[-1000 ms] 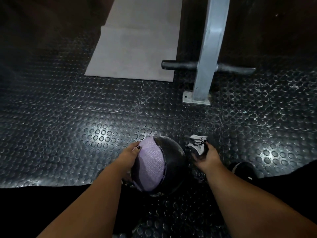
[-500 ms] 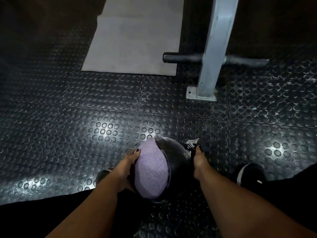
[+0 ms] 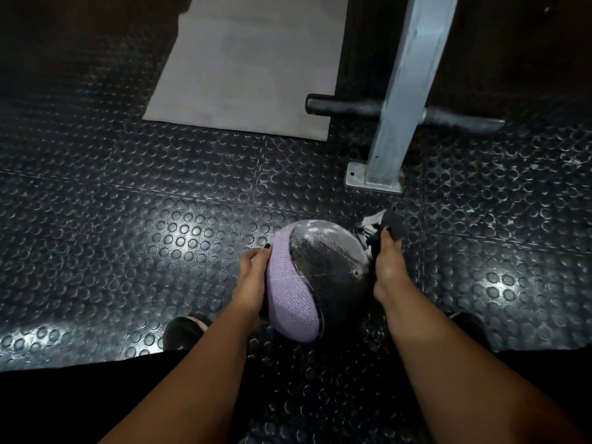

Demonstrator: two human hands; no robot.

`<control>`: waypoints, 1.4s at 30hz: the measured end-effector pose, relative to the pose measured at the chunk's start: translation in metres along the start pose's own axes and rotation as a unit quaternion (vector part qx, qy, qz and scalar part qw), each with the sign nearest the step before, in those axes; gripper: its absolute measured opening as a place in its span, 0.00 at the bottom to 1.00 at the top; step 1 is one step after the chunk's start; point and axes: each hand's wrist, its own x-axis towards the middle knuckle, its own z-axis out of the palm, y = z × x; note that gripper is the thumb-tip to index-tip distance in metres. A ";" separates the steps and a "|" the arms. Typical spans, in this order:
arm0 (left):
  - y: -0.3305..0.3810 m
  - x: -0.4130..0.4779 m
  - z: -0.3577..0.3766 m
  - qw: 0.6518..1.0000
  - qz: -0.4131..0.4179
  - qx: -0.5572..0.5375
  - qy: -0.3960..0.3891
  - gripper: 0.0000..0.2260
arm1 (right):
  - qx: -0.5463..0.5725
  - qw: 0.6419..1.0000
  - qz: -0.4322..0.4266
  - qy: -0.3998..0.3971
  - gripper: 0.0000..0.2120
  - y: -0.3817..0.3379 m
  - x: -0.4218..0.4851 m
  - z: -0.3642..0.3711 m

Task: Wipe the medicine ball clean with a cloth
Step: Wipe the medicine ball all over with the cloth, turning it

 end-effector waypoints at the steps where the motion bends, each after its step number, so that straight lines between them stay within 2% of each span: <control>1: 0.003 0.003 0.005 1.000 0.013 -0.014 0.000 0.30 | 0.008 0.999 -0.036 -0.012 0.19 -0.010 0.003 0.003; 4: 0.008 0.019 0.015 0.999 0.020 -0.043 -0.003 0.41 | 0.019 0.994 -0.099 -0.031 0.09 -0.033 0.007 0.014; 7: 0.009 0.030 0.021 0.997 0.014 -0.069 -0.007 0.40 | 0.043 0.990 -0.126 -0.044 0.13 -0.037 0.009 0.019; 8: 0.008 0.032 0.022 0.997 0.020 -0.076 -0.001 0.36 | 0.047 0.989 -0.128 -0.048 0.16 -0.037 0.008 0.020; 10: 0.005 0.030 0.024 0.996 0.041 -0.081 0.019 0.17 | 0.044 0.988 -0.132 -0.059 0.15 -0.035 0.002 0.023; 11: 0.001 0.030 0.024 0.995 0.048 -0.088 0.027 0.11 | 0.037 0.988 -0.134 -0.063 0.14 -0.033 0.002 0.025; 13: -0.007 0.029 0.023 0.993 0.049 -0.098 0.039 0.11 | 0.042 0.988 -0.132 -0.070 0.15 -0.033 -0.005 0.028; 17: 0.000 0.024 0.021 0.996 0.037 -0.055 0.067 0.21 | 0.056 0.990 -0.116 -0.049 0.27 -0.036 -0.002 0.035; 19: 0.004 0.008 0.026 0.989 0.088 -0.002 0.120 0.20 | 0.056 0.991 -0.109 -0.045 0.30 -0.041 -0.011 0.038; 21: -0.003 -0.020 0.040 0.971 0.149 -0.008 0.186 0.21 | 0.062 0.991 -0.112 -0.041 0.27 -0.042 -0.020 0.041; 23: -0.019 -0.051 0.060 0.963 0.175 0.001 0.206 0.31 | 0.063 0.990 -0.120 -0.036 0.25 -0.042 -0.023 0.044; 26: -0.036 -0.067 0.075 0.965 0.146 0.093 0.198 0.54 | 0.061 0.987 -0.147 -0.032 0.23 -0.052 -0.037 0.045; 28: -0.035 -0.057 0.072 0.964 0.125 0.132 0.192 0.61 | 0.017 0.981 -0.189 -0.036 0.20 -0.061 -0.044 0.042; 31: -0.028 -0.051 0.066 0.967 0.100 0.156 0.177 0.63 | -0.129 0.947 -0.293 -0.016 0.14 -0.080 -0.051 0.031; 35: -0.020 -0.046 0.055 0.968 0.094 0.178 0.152 0.64 | -0.295 0.862 -0.410 0.037 0.11 -0.093 -0.055 0.004; 37: -0.014 -0.040 0.048 0.966 0.096 0.202 0.133 0.64 | -0.334 0.834 -0.437 0.046 0.10 -0.093 -0.061 -0.005; 39: -0.007 -0.031 0.039 0.960 0.105 0.230 0.120 0.65 | -0.360 0.821 -0.441 0.042 0.11 -0.089 -0.068 -0.008; 42: 0.007 -0.023 0.029 0.948 0.125 0.278 0.093 0.64 | -0.381 0.795 -0.471 0.013 0.17 -0.075 -0.087 -0.004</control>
